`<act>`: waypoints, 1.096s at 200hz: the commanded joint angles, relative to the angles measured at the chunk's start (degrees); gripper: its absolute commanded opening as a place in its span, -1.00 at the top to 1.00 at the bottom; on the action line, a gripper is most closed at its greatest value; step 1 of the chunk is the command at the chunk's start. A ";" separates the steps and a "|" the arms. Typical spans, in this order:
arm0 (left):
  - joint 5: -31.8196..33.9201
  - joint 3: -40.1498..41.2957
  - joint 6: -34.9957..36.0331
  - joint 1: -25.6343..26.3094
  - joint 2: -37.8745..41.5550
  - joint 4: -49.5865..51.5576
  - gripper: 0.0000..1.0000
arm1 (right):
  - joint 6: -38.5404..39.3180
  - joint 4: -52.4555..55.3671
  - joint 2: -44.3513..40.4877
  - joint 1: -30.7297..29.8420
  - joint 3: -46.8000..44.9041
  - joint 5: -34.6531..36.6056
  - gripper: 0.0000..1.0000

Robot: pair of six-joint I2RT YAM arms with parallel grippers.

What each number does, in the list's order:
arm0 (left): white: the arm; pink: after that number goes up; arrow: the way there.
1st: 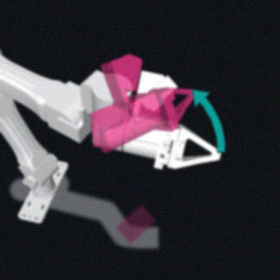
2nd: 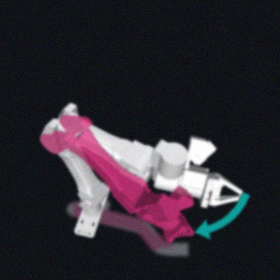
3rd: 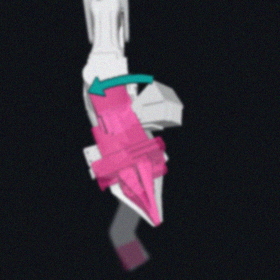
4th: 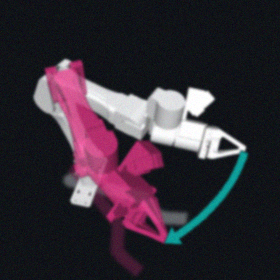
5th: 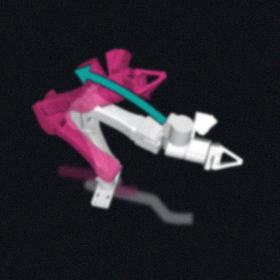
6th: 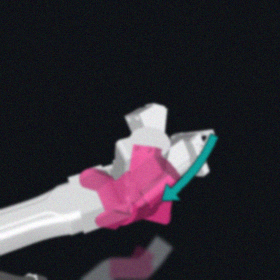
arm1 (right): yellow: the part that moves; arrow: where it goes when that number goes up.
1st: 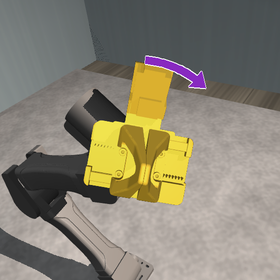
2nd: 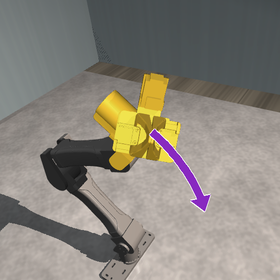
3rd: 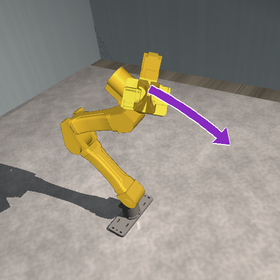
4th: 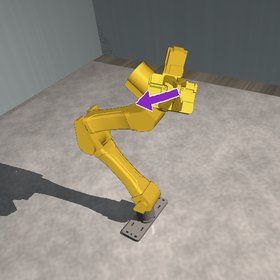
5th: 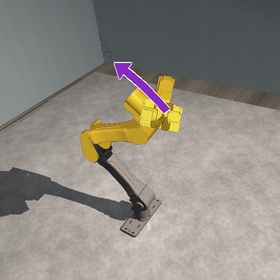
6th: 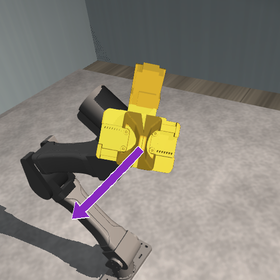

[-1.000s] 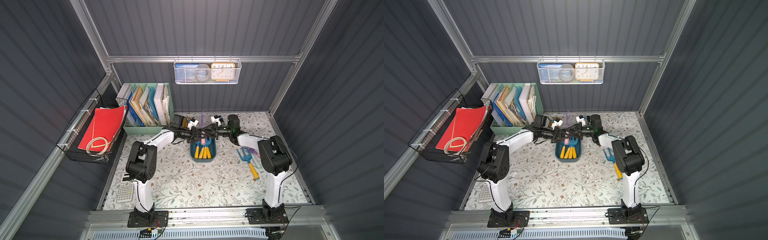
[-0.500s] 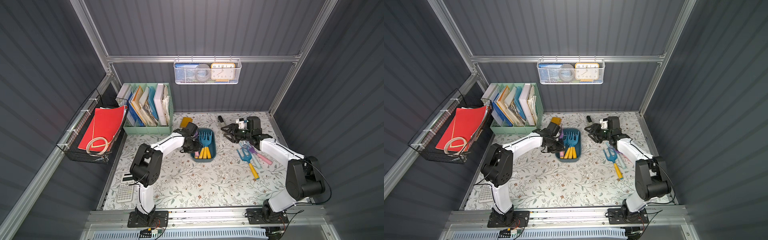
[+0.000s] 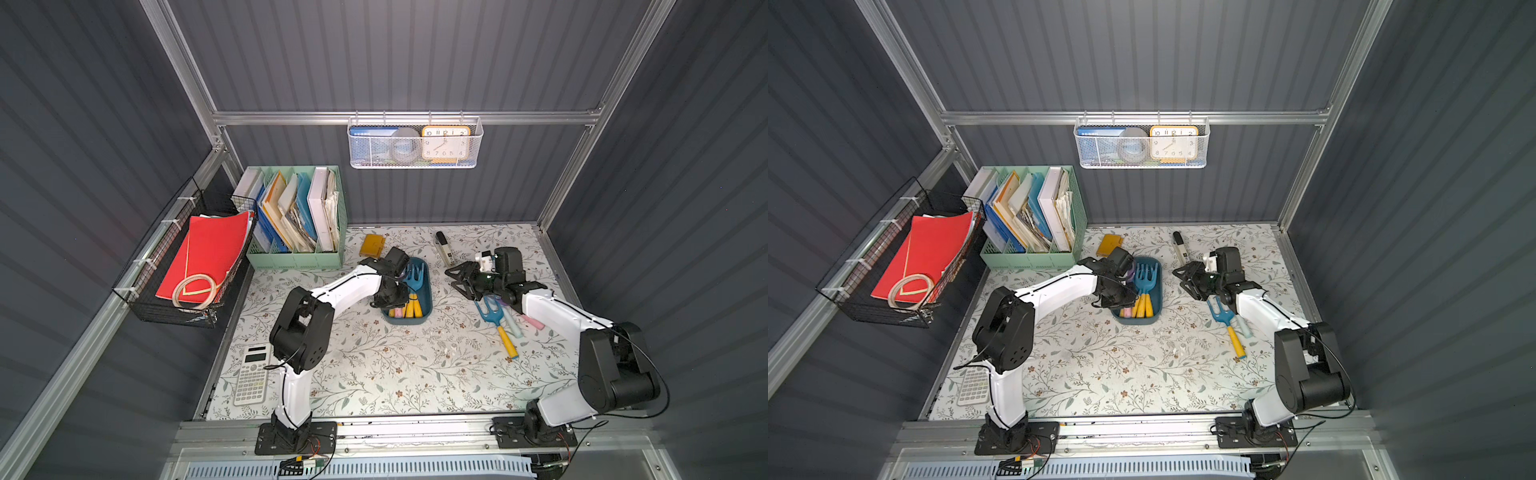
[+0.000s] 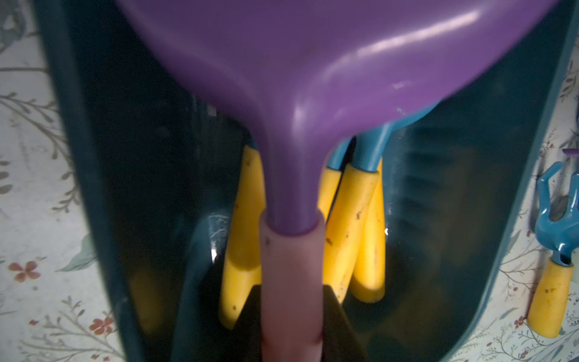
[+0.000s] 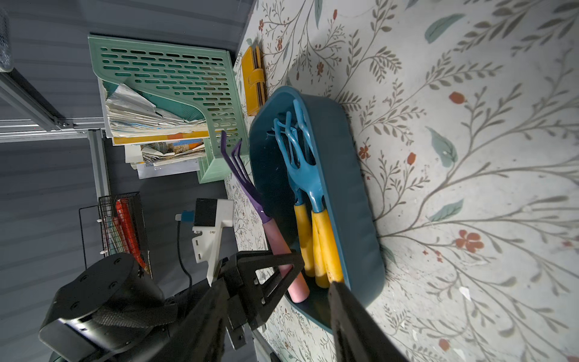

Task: Put the rake into the storage box
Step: Place the rake in the storage box, then adjust the rake in the storage box.

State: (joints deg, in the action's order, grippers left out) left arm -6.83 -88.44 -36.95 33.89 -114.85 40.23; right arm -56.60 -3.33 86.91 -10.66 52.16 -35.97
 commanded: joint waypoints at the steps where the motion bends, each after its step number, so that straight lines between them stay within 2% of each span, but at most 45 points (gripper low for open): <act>1: 0.30 -3.20 -0.29 0.83 -2.62 3.52 1.00 | 1.19 0.78 -0.91 -0.16 0.22 0.98 -0.12; 42: 0.06 -3.67 -2.33 1.09 -3.64 8.36 0.97 | 3.08 3.99 -0.98 -0.16 0.84 2.03 -0.12; 47: 0.08 -3.67 -2.47 1.06 -3.52 8.69 0.74 | 3.33 4.26 -0.99 -0.16 0.88 2.17 -0.12; 50: -0.08 -3.50 -2.43 1.09 -3.36 8.71 0.43 | 3.56 4.41 -0.97 -0.16 0.92 2.21 -0.12; 55: -0.77 -3.41 -2.26 1.09 -3.19 8.56 0.02 | 4.11 4.61 -1.04 -0.16 0.92 2.42 -0.12; 60: -1.68 -3.59 -1.85 1.17 -2.95 8.62 -0.29 | 4.48 5.20 -1.09 -0.16 1.08 2.77 -0.12; 68: -2.26 -4.67 -1.23 1.39 -2.73 9.52 -0.69 | 5.57 6.49 -1.30 -0.16 1.27 3.73 -0.12; 74: -2.31 -5.87 -0.26 1.72 -2.47 10.30 -0.80 | 6.37 7.57 -1.69 -0.16 1.44 4.65 -0.12; 109: 1.70 -9.35 6.12 2.67 2.54 9.73 -0.95 | 9.03 11.20 -3.83 -0.16 1.35 10.77 -0.13; 124: 5.12 -8.33 7.93 2.67 5.43 7.14 -0.96 | 10.06 13.58 -4.42 -0.16 2.16 12.76 -0.13; 149: 8.48 -4.15 6.67 2.59 8.78 1.02 -0.96 | 12.74 18.50 -5.50 -0.16 4.38 16.39 -0.13; 173: 6.51 -5.97 7.38 2.48 5.50 -1.18 -0.96 | 15.73 25.61 -7.43 -0.16 6.59 19.40 -0.13; 180: 6.83 -8.43 7.38 2.42 3.67 0.20 -0.96 | 19.79 28.03 -7.92 -0.16 7.21 23.26 -0.13; 199: 11.46 -14.31 6.25 2.50 -0.99 3.77 -0.97 | 25.89 35.61 -9.55 -0.16 8.17 27.95 -0.14; 219: 16.41 -10.50 1.50 2.47 -1.15 -1.00 -0.99 | 27.54 39.31 -11.98 -0.02 5.35 33.73 -0.15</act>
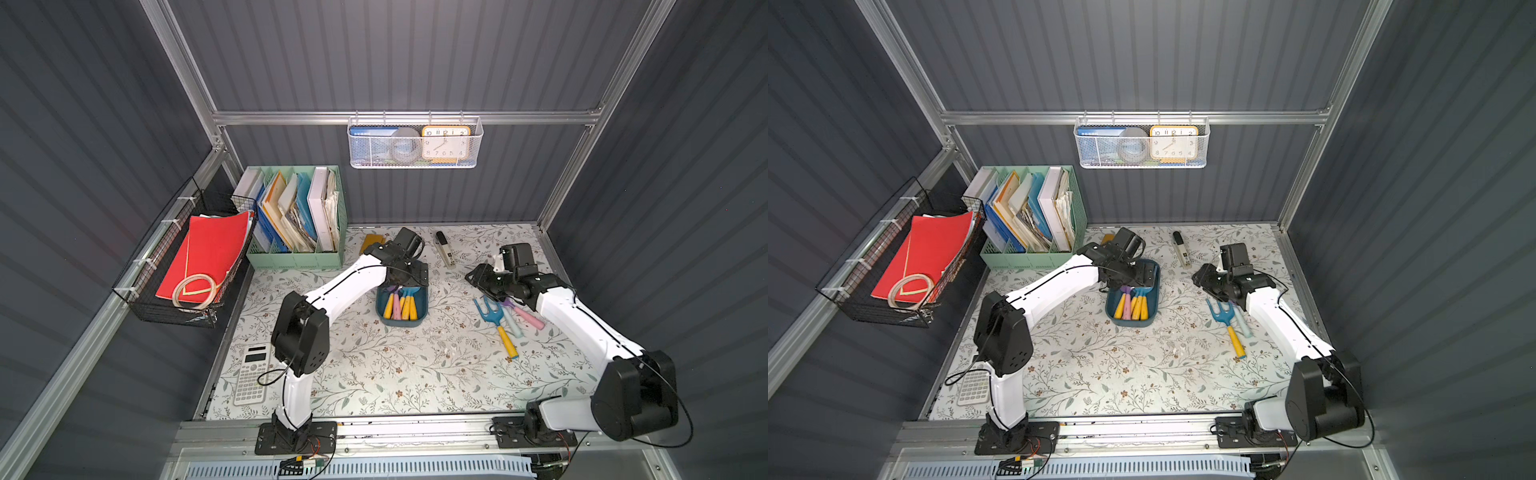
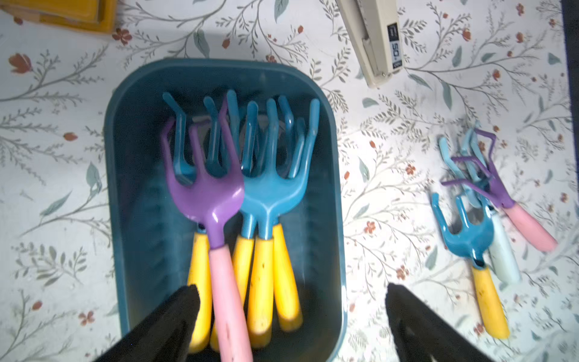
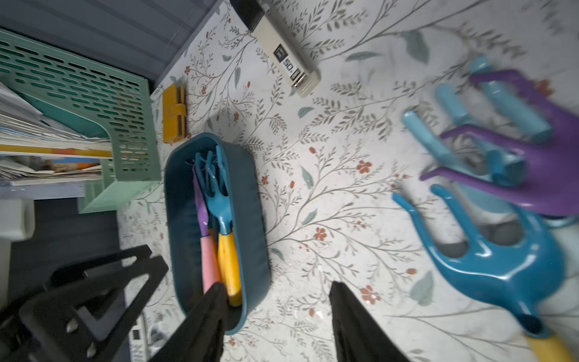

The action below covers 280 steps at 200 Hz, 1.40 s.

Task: Put the rake into the storage box
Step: Adjust the rake in the storage box, then pick up the rake at the center of the board.

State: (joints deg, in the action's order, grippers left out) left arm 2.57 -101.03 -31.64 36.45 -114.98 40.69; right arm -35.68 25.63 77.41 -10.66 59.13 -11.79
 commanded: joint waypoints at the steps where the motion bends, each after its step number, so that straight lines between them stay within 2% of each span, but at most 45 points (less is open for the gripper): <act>1: 7.23 2.35 -4.19 -0.16 -0.98 -1.69 -0.99 | 6.52 10.60 -2.58 0.00 -1.77 9.80 -0.16; 26: 9.47 9.88 -13.25 -0.61 1.72 -7.66 -0.99 | 6.88 18.31 -4.86 0.02 -2.86 10.33 -0.19; 38: 10.03 13.43 -15.00 -0.59 3.22 -11.03 -1.00 | 7.55 21.93 -5.75 0.02 -2.72 14.96 -0.22; 48: 10.87 14.85 -15.07 -0.63 3.84 -12.35 -0.99 | 8.63 23.79 -6.12 0.06 -3.13 17.79 -0.29; 78: 12.37 13.51 -13.42 -1.48 3.86 -9.37 -1.00 | 9.54 27.53 -2.91 0.46 -3.87 15.09 -0.30; 98: 12.37 13.50 -13.14 -2.04 4.38 -9.10 -1.00 | 10.01 31.01 0.71 0.67 -3.43 15.72 -0.30; 123: 11.50 14.71 -13.95 -2.41 4.85 -10.14 -1.00 | 10.98 28.88 4.26 2.61 -5.78 14.84 -0.30; 182: 11.39 18.69 -15.54 -2.43 8.48 -12.41 -1.00 | 11.14 26.14 16.28 4.85 -2.80 13.36 -0.23; 200: 11.36 18.04 -14.17 -2.55 8.55 -11.92 -1.00 | 11.22 24.13 17.61 5.03 -3.35 11.94 -0.15; 239: 10.62 18.04 -14.13 -3.19 8.47 -11.74 -1.00 | 12.89 22.71 20.29 4.60 -2.04 6.97 0.26; 257: 9.84 18.74 -14.63 -3.39 8.71 -12.50 -1.00 | 13.66 23.03 20.86 3.16 -0.44 6.05 0.53; 280: 7.79 18.95 -14.03 -3.74 9.12 -13.43 -1.00 | 14.24 24.89 20.95 0.73 3.68 3.14 0.73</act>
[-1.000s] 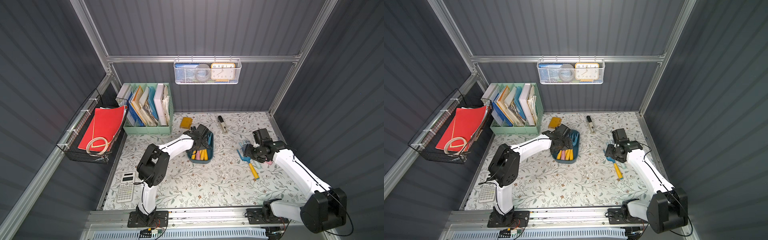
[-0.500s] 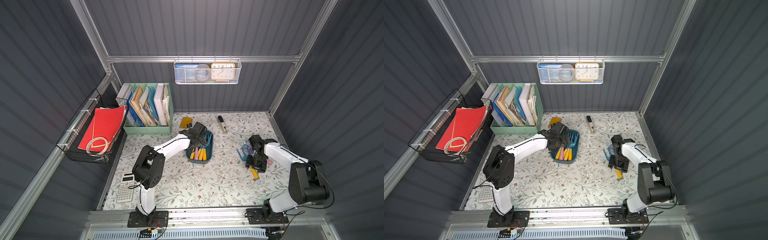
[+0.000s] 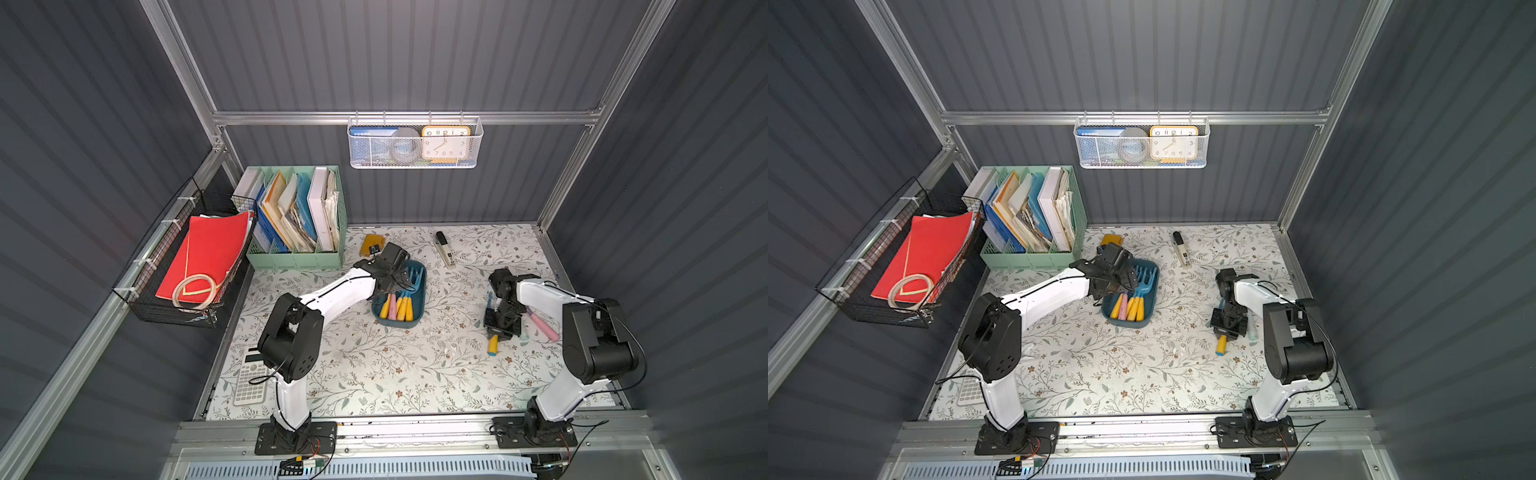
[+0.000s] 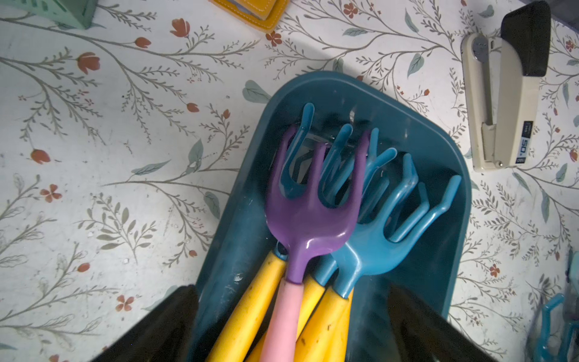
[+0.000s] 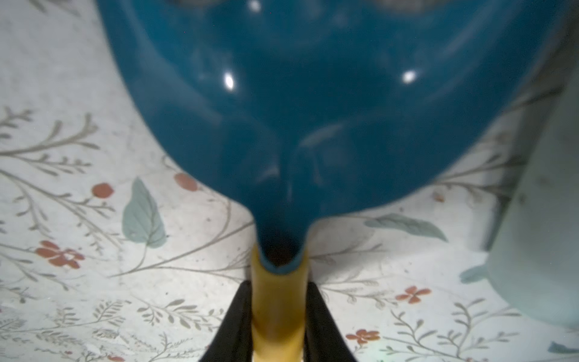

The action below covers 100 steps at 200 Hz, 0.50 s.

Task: Put the rake into the storage box
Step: Pick up the rake at the center of the board.

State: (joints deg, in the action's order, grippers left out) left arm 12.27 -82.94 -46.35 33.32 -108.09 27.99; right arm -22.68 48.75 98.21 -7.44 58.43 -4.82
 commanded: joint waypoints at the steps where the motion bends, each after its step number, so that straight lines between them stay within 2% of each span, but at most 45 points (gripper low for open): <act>1: -2.09 0.85 0.75 -0.66 2.25 -0.78 -1.00 | 1.19 1.82 0.09 -2.53 4.61 -4.03 0.74; 29: -6.28 0.47 2.47 -1.62 2.90 -2.21 -1.00 | 0.63 1.06 -2.26 -3.80 9.18 -12.33 0.75; 45: -12.54 1.36 4.40 -2.60 3.77 -6.15 -1.00 | 0.53 -1.31 -3.19 -3.66 10.78 -18.13 0.75; 74: -29.64 6.21 6.76 -5.15 5.43 -17.08 -1.00 | 0.34 -10.33 -4.48 -3.63 9.74 -33.42 0.73; 100: -46.61 9.95 5.62 -7.34 5.42 -28.62 -1.00 | -0.67 -18.53 -5.92 -3.54 7.98 -45.22 0.70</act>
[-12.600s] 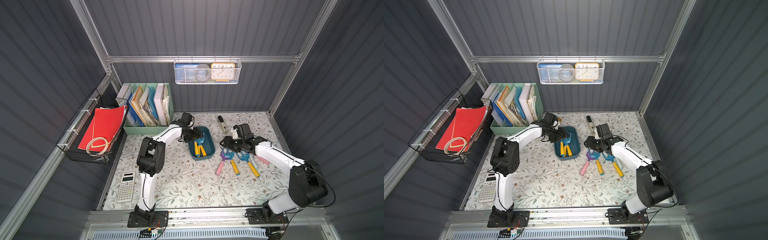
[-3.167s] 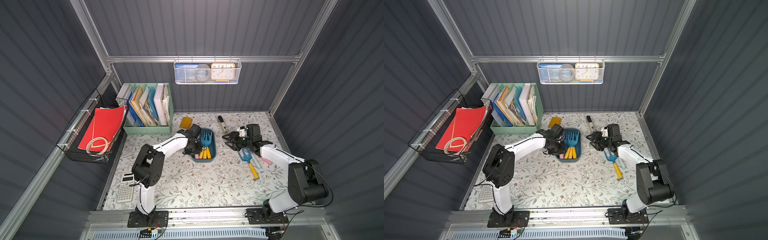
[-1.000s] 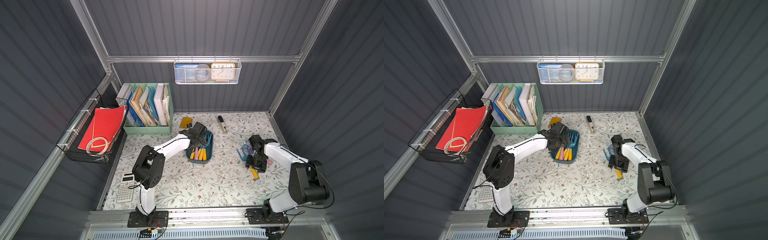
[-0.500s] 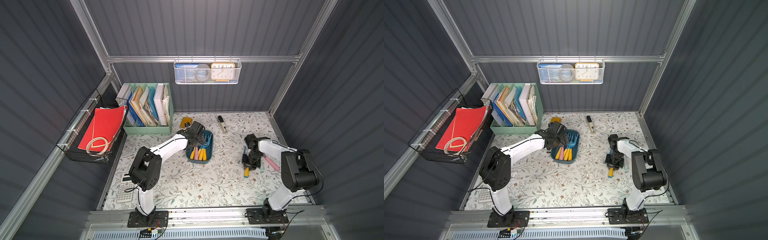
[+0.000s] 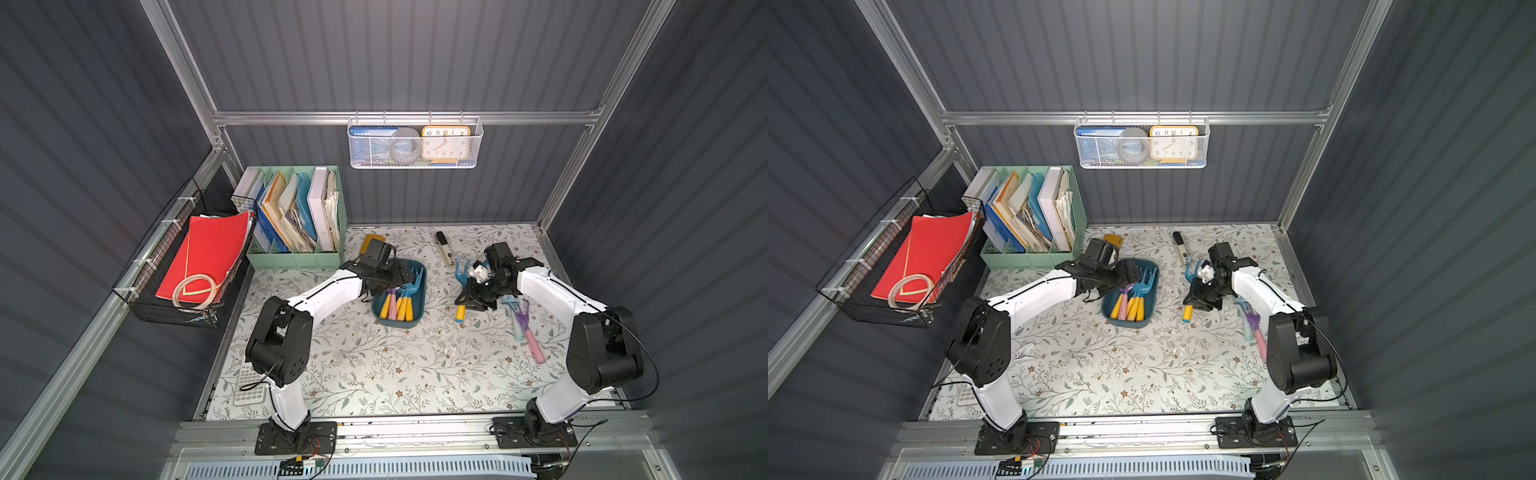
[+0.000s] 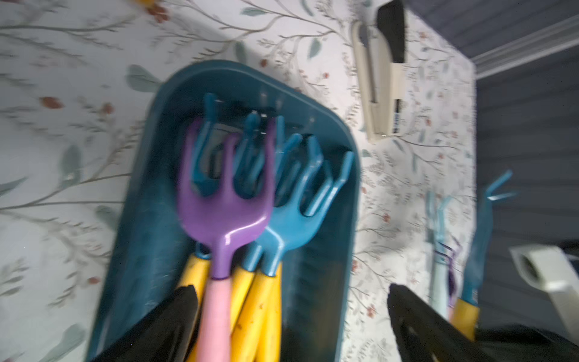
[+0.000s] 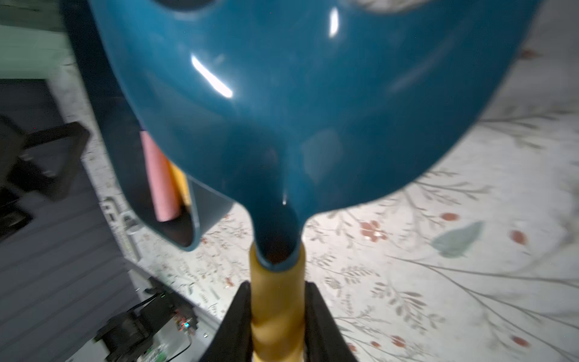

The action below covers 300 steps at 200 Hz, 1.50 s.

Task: Put the rake into the storage box
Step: Pick up the rake at the center of the board, then place the rake in the storage box.

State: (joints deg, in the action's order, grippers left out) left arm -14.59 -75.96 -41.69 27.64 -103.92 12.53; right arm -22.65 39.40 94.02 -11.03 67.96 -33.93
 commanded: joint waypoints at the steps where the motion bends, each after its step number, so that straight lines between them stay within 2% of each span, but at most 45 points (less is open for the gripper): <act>1: -20.24 3.21 0.72 -1.68 1.21 -13.68 -1.00 | -0.80 -9.57 -1.77 0.00 -1.62 -16.58 0.69; 32: -32.77 5.46 -1.22 -1.97 0.06 -22.71 -1.00 | -3.81 -16.48 -1.10 -0.13 -1.13 -28.35 0.68; 55: -38.79 6.26 -3.23 -1.97 -0.42 -27.39 -0.99 | -5.29 -17.89 -0.68 -0.72 -0.74 -31.59 0.69; 105: -41.93 6.22 -6.06 -1.76 -2.17 -30.91 -0.93 | -3.53 -14.57 1.07 -2.13 0.88 -30.70 0.69; 177: -45.12 -1.26 -10.76 0.13 -10.94 -35.19 -0.82 | -0.24 -10.75 2.41 -4.44 3.43 -31.56 0.70; 198: -45.22 -2.49 -11.87 0.24 -12.09 -36.22 -0.51 | -0.02 -10.36 2.77 -4.50 3.64 -31.38 0.69; 224: -45.94 -1.76 -12.61 0.28 -11.92 -36.97 0.04 | 0.07 -9.52 3.18 -4.53 3.93 -30.25 0.69; 253: -47.13 -0.86 -15.35 0.23 -12.25 -40.03 0.43 | 0.24 -8.20 4.14 -4.53 4.46 -29.11 0.68; 300: -47.11 0.97 -18.80 0.27 -11.63 -42.09 0.72 | 1.18 -6.12 2.95 -4.62 5.06 -26.10 0.66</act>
State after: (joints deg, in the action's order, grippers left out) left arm -61.91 -76.36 -58.26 28.27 -115.44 -26.06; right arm -22.92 29.67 97.97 -15.18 71.85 -60.82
